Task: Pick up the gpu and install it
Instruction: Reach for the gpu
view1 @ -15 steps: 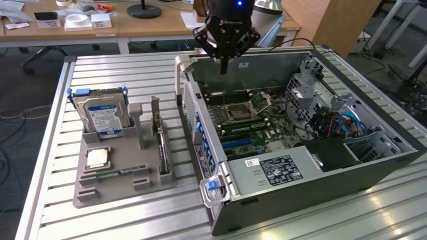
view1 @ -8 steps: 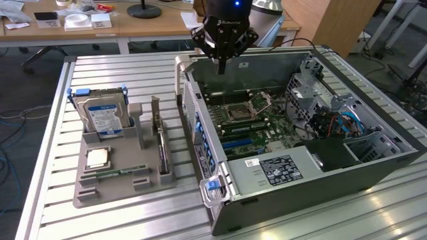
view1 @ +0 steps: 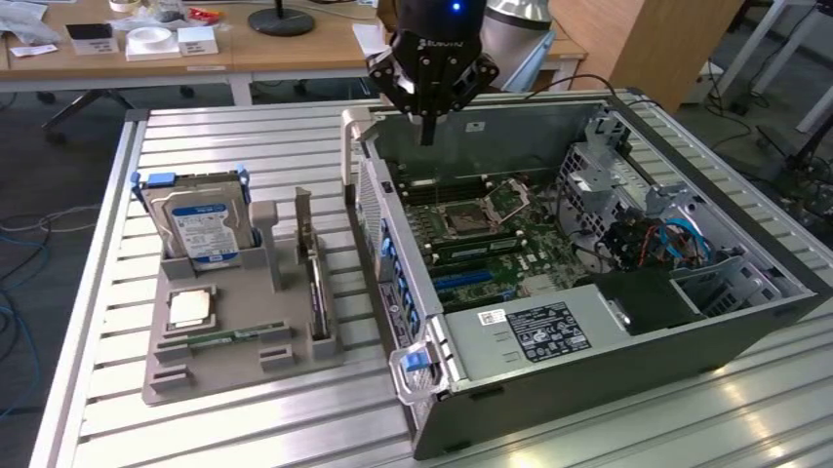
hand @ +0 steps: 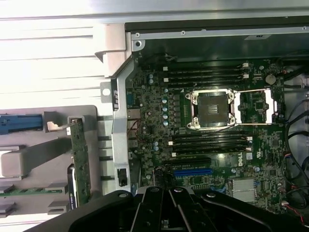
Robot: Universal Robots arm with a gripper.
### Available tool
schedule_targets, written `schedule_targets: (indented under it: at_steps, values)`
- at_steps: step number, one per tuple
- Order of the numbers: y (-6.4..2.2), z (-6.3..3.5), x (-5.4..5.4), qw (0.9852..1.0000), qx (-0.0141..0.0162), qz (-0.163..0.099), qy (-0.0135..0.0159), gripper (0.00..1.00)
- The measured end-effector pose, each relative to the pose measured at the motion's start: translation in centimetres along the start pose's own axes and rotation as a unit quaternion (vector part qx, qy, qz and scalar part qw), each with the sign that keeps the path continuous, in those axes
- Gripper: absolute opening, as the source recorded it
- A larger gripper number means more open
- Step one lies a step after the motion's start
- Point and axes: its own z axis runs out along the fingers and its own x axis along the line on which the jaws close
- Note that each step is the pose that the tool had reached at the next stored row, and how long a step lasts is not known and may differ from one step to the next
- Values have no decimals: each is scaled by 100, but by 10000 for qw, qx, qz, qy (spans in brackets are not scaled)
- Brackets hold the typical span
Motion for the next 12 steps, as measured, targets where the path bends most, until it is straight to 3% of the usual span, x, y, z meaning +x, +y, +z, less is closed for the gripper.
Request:
schedule_targets:
  at_steps: [12]
  values:
    - [-1,2,92,10000,0,0,0,11]
